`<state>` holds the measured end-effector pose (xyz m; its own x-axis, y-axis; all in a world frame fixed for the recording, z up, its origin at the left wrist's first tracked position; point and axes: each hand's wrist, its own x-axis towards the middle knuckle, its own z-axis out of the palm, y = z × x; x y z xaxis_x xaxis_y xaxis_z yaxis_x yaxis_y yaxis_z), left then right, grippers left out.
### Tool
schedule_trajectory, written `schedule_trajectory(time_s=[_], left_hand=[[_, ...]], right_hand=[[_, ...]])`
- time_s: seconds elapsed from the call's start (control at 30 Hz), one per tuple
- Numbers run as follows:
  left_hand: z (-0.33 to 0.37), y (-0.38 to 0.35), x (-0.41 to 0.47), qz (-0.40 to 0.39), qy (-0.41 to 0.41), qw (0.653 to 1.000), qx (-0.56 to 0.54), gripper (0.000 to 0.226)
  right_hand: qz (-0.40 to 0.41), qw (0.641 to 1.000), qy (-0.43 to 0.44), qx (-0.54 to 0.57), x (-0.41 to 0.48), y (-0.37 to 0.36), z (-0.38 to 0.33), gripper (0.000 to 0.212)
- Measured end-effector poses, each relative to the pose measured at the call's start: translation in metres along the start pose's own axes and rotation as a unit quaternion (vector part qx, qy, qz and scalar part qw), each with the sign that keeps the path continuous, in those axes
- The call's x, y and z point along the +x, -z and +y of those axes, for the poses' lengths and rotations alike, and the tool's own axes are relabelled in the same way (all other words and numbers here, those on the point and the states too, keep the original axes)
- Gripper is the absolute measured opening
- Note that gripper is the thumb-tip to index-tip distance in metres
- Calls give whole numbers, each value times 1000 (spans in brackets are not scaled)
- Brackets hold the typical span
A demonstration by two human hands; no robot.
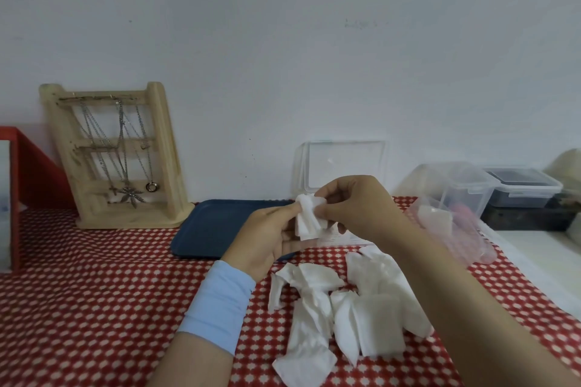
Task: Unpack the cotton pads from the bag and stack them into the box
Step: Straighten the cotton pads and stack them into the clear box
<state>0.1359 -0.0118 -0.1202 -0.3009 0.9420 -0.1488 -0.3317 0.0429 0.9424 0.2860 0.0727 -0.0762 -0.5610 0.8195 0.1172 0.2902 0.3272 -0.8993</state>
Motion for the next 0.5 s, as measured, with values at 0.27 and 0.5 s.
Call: schedule_trajectory(time_s=[0.27,0.5], left_hand=[[-1,-3,1,28,-21,999,6,26],[-3,0,2,11,-23,999,30,26]], right_hand=[[9,1000,-5,-21,2,1,3,15],[-1,1000,-20,-3,0,3,0,11]])
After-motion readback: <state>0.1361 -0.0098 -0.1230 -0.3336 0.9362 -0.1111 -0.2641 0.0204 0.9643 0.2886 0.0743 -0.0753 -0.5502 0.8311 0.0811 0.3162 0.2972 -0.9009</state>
